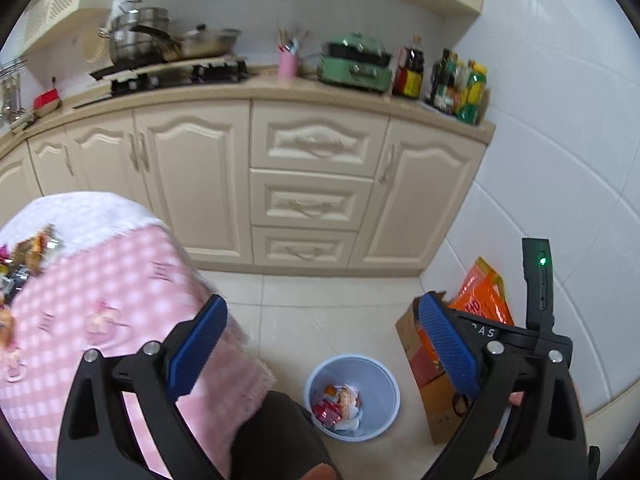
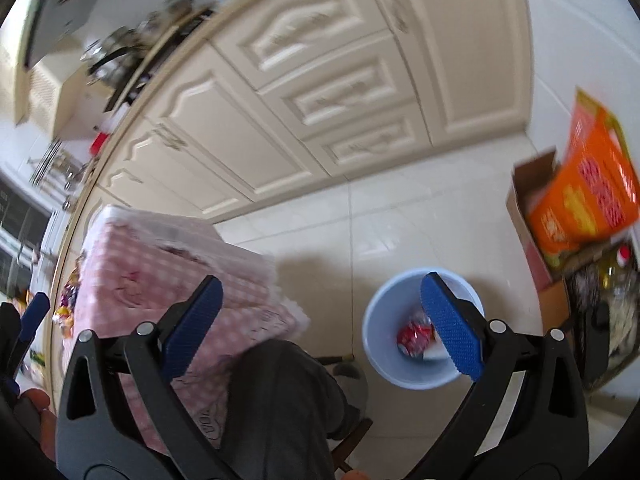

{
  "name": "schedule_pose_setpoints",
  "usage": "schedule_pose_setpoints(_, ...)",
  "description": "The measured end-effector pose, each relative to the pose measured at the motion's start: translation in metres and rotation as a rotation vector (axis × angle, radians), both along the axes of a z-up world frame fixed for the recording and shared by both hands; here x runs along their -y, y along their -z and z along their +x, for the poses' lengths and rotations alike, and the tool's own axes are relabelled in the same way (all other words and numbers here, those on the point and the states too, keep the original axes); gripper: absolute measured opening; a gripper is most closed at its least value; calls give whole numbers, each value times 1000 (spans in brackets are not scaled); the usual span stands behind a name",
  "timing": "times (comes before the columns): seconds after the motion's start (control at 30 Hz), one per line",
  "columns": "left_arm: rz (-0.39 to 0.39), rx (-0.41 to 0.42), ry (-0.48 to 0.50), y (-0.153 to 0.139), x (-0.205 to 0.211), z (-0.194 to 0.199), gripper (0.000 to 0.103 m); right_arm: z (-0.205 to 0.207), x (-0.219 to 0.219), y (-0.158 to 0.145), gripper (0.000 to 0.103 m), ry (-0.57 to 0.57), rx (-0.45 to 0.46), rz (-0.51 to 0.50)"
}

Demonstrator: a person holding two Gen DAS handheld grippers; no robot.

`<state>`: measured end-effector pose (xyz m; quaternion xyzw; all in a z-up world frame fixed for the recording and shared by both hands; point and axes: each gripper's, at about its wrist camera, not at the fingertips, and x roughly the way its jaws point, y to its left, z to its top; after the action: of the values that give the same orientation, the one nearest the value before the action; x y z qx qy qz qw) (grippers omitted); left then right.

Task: Collect trash
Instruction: 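Bring both tools back over the table, then grasp the clear wrapper with the left gripper while the right gripper grasps the pink-tied bread bag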

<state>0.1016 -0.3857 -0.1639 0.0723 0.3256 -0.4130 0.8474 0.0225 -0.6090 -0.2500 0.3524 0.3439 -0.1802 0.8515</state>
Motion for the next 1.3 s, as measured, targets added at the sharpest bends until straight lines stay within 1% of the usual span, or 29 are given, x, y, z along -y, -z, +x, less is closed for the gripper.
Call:
schedule_pose_setpoints(0.13,-28,34,-58,-25,-35,10,95,15,-25,-32,97,-53,41,-44)
schedule_pose_setpoints(0.3,-60,96,-146,-51,-86,23,96,41,-67,-75,97,-141,107,-104)
schedule_pose_setpoints(0.5,-88,138,-258,-75,-149,42,97,76,-119,-108,97,-240,154,-147)
schedule_pose_setpoints(0.7,-92,192,-374,-92,-208,54,98,104,-170,-130,97,-338,189,-177)
schedule_pose_setpoints(0.9,-107,236,-451,-105,-261,57,98,130,-225,-148,97,-433,210,-220)
schedule_pose_setpoints(1.13,-93,263,-545,-108,-313,66,98,160,-290,-156,97,-554,216,-277)
schedule_pose_setpoints(1.3,-72,279,-620,-102,-345,74,99,181,-331,-154,97,-638,206,-331)
